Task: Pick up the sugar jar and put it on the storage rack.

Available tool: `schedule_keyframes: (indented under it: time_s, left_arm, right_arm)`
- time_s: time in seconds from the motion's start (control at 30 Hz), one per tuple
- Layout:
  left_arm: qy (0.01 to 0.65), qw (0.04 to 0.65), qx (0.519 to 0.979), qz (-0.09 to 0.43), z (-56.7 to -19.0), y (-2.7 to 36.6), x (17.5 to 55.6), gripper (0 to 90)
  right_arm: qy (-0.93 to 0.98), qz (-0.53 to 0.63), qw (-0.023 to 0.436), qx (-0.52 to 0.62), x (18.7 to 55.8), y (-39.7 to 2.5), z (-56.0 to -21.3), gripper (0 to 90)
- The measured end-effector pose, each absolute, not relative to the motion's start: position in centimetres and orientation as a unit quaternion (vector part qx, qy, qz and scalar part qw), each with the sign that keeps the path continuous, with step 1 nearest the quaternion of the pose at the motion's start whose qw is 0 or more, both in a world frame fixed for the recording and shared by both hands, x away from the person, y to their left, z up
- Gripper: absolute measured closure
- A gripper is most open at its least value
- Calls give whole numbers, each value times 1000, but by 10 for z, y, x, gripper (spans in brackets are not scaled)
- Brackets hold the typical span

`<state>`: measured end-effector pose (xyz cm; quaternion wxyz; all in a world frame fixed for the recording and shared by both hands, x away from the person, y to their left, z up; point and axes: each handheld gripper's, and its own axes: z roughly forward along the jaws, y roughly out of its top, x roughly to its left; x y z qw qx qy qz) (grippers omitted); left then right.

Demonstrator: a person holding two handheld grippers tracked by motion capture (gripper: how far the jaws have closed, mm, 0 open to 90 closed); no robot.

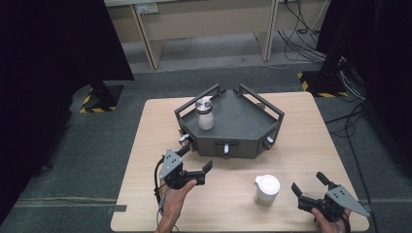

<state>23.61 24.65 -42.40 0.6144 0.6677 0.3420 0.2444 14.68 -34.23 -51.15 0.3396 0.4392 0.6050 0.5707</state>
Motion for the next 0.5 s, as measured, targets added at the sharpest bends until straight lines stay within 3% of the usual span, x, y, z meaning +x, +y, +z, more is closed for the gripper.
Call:
schedule_keyframes:
  time_s: [0.5]
  left_arm:
    - [328, 601, 683, 255, -446, 248, 230, 13]
  right_arm:
    - [605, 571, 338, 439, 147, -343, -512, 4]
